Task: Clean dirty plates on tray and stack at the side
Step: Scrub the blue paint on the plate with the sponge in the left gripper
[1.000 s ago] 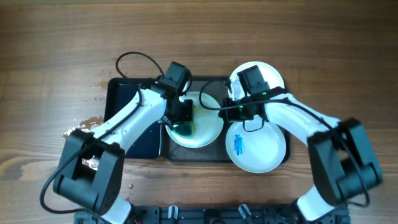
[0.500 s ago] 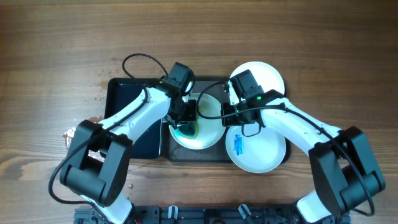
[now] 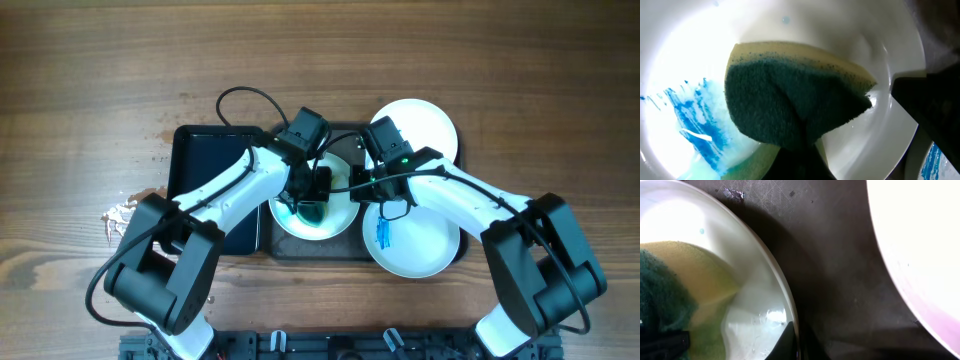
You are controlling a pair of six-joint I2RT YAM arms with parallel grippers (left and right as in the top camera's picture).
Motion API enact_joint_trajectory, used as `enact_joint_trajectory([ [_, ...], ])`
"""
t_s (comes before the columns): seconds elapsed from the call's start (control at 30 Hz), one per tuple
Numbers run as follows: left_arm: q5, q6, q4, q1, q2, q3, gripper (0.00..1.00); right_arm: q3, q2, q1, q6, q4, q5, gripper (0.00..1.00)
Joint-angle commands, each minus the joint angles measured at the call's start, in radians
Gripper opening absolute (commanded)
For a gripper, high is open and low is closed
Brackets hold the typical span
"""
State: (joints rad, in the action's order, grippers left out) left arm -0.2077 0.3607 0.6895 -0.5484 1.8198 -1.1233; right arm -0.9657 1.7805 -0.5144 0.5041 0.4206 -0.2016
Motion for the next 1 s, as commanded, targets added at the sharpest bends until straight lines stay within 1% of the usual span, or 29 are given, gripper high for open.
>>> enact_joint_trajectory([
  [0.0,-0.063,0.013,-0.037,-0.034,0.021,-0.010,0.04,-0.020,0.016,-0.017,0.019,-0.009,-0.038,0.04],
  [0.07,-0.019,0.036,-0.046,-0.039,0.025,-0.009,0.04,-0.020,0.016,-0.017,0.019,-0.009,-0.038,0.04],
  [0.17,0.101,0.093,-0.016,-0.028,0.053,-0.008,0.04,-0.020,0.016,-0.017,0.020,-0.008,-0.038,0.04],
  [0.33,0.230,0.143,0.071,0.024,0.171,-0.008,0.04,-0.020,0.016,-0.017,0.023,-0.008,-0.038,0.04],
  [0.47,0.458,0.257,0.154,0.029,0.174,-0.008,0.04,-0.020,0.016,-0.017,0.022,-0.008,-0.038,0.04],
  [0.53,0.531,0.306,0.195,0.029,0.175,-0.008,0.04,-0.020,0.016,-0.017,0.023,-0.008,-0.036,0.04],
  [0.6,0.570,0.329,0.223,0.029,0.175,-0.008,0.04,-0.020,0.016,-0.017,0.024,-0.008,-0.034,0.04],
  [0.63,0.629,0.372,0.261,0.029,0.175,-0.008,0.04,-0.020,0.016,-0.017,0.024,-0.008,-0.034,0.04],
  [0.7,0.686,0.417,0.308,0.029,0.175,-0.008,0.04,-0.020,0.016,-0.017,0.023,-0.008,-0.034,0.04],
  [0.77,0.718,0.457,0.340,0.030,0.175,-0.008,0.04,-0.020,0.016,-0.017,0.023,-0.008,-0.034,0.04],
  [0.87,0.711,0.454,0.341,0.029,0.175,-0.008,0.04,-0.020,0.016,-0.017,0.023,-0.007,-0.034,0.04],
  [0.9,0.673,0.407,0.320,0.029,0.175,-0.008,0.04,-0.020,0.016,-0.017,0.023,-0.005,-0.034,0.04],
  [0.97,0.551,0.279,0.254,0.024,0.175,-0.008,0.04,-0.020,0.016,-0.017,0.022,-0.004,-0.034,0.05],
])
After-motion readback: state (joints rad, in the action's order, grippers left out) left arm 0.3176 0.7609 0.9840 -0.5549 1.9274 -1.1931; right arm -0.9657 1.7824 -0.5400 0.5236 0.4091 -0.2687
